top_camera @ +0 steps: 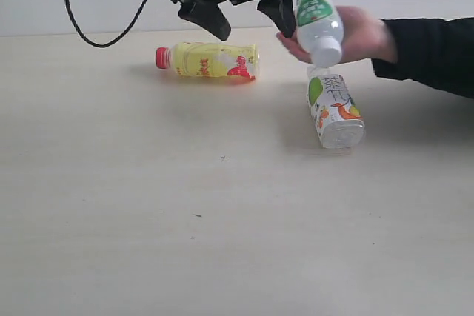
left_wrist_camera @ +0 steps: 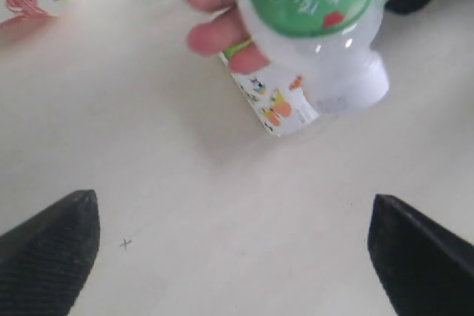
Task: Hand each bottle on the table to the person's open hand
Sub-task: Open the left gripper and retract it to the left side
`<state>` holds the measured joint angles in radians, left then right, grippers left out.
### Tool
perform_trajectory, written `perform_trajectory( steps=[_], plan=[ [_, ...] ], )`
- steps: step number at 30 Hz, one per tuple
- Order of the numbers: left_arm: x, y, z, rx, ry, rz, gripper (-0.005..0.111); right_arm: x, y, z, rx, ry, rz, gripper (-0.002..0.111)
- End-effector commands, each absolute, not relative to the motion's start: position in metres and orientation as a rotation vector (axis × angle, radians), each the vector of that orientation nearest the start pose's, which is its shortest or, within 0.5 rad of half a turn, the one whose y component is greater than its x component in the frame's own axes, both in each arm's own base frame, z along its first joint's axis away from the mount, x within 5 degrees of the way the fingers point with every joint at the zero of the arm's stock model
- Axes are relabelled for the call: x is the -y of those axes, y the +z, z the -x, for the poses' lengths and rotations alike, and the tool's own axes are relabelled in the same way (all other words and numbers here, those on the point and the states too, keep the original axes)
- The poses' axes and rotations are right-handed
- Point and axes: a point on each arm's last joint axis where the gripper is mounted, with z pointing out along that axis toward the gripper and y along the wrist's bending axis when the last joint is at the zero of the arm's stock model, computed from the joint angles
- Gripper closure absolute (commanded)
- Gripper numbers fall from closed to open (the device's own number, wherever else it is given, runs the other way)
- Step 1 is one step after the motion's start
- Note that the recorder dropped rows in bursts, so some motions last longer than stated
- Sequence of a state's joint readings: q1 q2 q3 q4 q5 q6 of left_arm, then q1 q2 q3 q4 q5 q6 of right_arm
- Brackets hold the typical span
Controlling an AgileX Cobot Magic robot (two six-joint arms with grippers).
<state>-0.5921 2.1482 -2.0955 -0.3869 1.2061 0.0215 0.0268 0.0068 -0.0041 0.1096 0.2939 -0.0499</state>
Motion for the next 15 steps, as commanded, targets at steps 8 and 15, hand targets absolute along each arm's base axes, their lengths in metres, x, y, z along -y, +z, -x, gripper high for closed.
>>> perform_trajectory(
  steps=[8,15],
  plan=[
    [0.290,0.303,-0.317,-2.641,-0.688,-0.959,0.014,-0.004,0.187,-0.055,-1.771,0.079,-0.003,0.108],
    [0.273,0.312,-0.299,-2.508,-0.656,-1.031,0.014,-0.004,0.187,-0.055,-1.771,0.079,-0.003,0.108]
  ],
)
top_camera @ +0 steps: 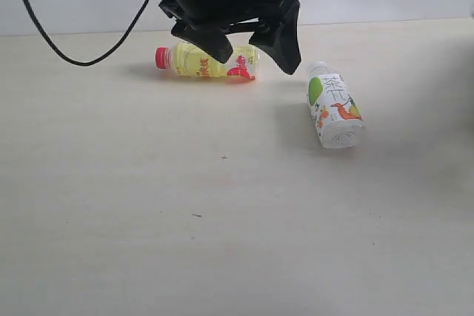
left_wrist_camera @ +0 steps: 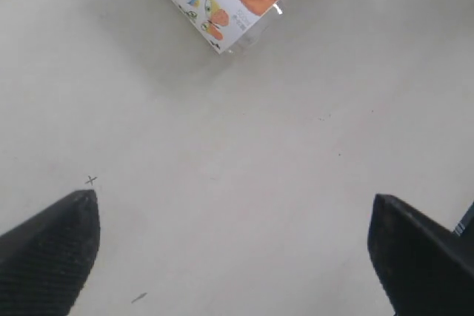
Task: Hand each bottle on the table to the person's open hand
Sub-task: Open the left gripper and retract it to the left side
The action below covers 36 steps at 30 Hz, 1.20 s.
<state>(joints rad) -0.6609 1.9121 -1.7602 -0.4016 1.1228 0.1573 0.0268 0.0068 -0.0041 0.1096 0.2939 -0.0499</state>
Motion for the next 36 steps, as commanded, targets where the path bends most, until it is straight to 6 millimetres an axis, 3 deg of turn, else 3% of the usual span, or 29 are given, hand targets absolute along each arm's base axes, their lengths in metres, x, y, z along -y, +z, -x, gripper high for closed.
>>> perform_trajectory(
  steps=[1,8,12,17,19,22,26,31,36],
  plan=[
    [0.271,0.312,-0.297,-2.493,-0.651,-1.043,0.014,-0.004,0.187,-0.055,-1.771,0.079,-0.003,0.108],
    [0.247,0.297,-0.284,-2.360,-0.485,-1.068,0.014,-0.004,0.187,-0.055,-1.771,0.079,-0.003,0.108],
    [0.233,0.283,-0.284,-2.229,-0.249,-1.226,0.014,-0.004,0.187,-0.055,-1.771,0.079,-0.003,0.108],
    [0.226,0.265,-0.285,-2.301,-0.157,-1.252,0.014,-0.004,0.187,-0.055,-1.771,0.079,-0.003,0.108],
    [0.225,0.259,-0.284,-2.315,-0.180,-1.187,0.023,-0.004,0.187,-0.055,-1.771,0.079,-0.003,0.108],
    [0.222,0.247,-0.278,-2.312,-0.236,-1.087,0.051,-0.004,0.187,-0.055,-1.771,0.079,-0.003,0.108],
    [0.212,0.225,-0.261,-2.261,-0.364,-0.875,0.105,-0.004,0.187,-0.055,-1.771,0.079,-0.003,0.108],
    [0.190,0.207,-0.227,-2.038,-0.405,-0.595,0.106,-0.004,0.187,-0.055,-1.771,0.079,-0.003,0.108],
    [0.164,0.192,-0.181,-1.787,-0.410,-0.546,0.106,-0.004,0.187,-0.055,-1.771,0.079,-0.003,0.108]
  ],
)
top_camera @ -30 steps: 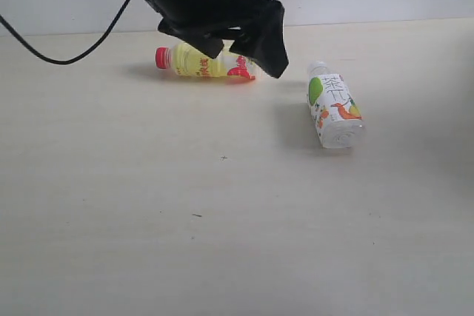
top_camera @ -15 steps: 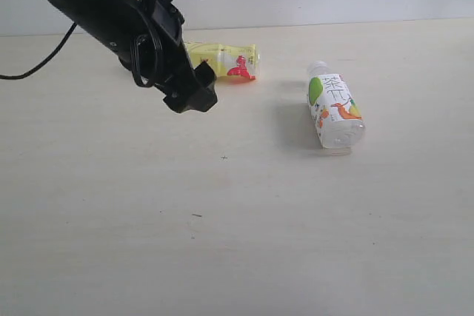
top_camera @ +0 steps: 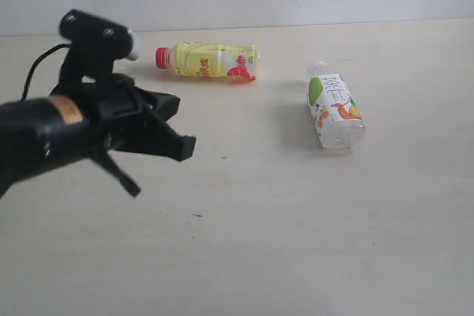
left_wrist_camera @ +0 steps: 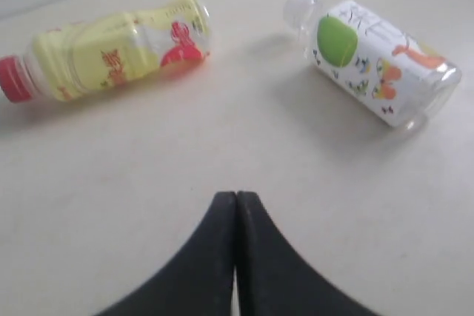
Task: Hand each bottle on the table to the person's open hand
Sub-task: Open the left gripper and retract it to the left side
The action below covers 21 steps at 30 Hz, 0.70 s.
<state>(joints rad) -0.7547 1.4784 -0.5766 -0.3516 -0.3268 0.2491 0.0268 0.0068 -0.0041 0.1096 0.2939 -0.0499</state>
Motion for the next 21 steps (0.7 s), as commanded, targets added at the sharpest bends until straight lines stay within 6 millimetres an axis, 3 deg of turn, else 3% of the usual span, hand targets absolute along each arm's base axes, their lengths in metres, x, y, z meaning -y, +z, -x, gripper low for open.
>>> perform_trajectory(
  steps=[1,7,10,14,19,21],
  plan=[
    [0.158,0.190,-0.173,-1.748,-0.415,-0.546,0.106,-0.004,0.187,-0.055,-1.771,0.079,-0.003,0.108],
    [0.123,0.186,-0.139,-1.567,-0.525,-0.404,0.106,-0.004,0.191,-0.055,-1.728,0.077,-0.006,0.108],
    [0.105,0.177,-0.121,-1.561,-0.556,-0.392,0.106,-0.003,0.200,-0.056,-1.634,0.071,-0.013,0.108],
    [0.105,0.187,-0.117,-1.491,-0.602,-0.411,0.106,-0.002,0.211,-0.056,-1.510,0.084,-0.040,0.108],
    [0.116,0.196,-0.102,-1.336,-0.650,-0.648,0.106,0.000,0.217,-0.056,-1.438,0.219,-0.173,0.108],
    [0.115,0.200,-0.100,-1.303,-0.645,-0.656,0.106,0.000,0.217,-0.056,-1.430,0.278,-0.229,0.108]
  ],
)
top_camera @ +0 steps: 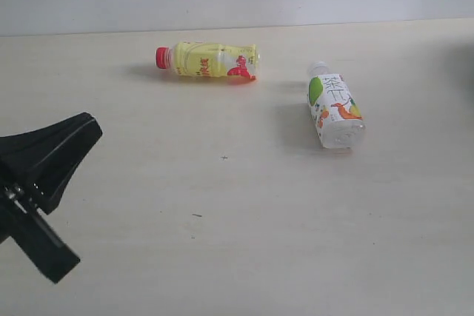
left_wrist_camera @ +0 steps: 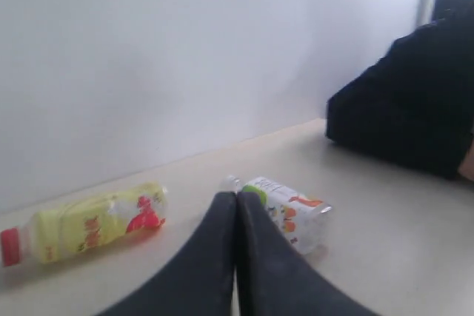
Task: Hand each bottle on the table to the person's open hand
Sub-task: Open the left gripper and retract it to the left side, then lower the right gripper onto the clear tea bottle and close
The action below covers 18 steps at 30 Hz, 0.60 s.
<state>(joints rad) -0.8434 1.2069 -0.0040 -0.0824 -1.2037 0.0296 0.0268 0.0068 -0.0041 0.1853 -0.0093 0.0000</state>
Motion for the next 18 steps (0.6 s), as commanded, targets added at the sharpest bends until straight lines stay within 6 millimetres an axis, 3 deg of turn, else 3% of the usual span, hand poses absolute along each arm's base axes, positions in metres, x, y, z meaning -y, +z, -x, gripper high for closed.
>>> perform_trajectory(
  steps=[1,4,7,9,12,18],
  plan=[
    [0.112,0.202,-0.101,-1.306,-0.635,-0.619,0.106,0.000,0.219,-0.055,-1.404,0.292,-0.246,0.108],
    [0.098,0.204,-0.111,-1.368,-0.569,-0.419,0.107,0.000,0.220,-0.055,-1.407,0.345,-0.290,0.108],
    [0.084,0.201,-0.120,-1.452,-0.498,-0.229,0.107,-0.001,0.245,-0.058,-1.435,0.356,-0.284,0.108],
    [0.084,0.198,-0.120,-1.486,-0.494,-0.228,0.107,-0.002,0.265,-0.066,-1.465,0.354,-0.285,0.108],
    [0.086,0.192,-0.119,-1.547,-0.497,-0.260,0.107,-0.005,0.299,-0.093,-1.588,0.341,-0.268,0.108],
    [0.088,0.180,-0.118,-1.676,-0.494,-0.302,0.107,-0.018,0.353,-0.172,-1.992,0.292,-0.072,0.108]
  ],
)
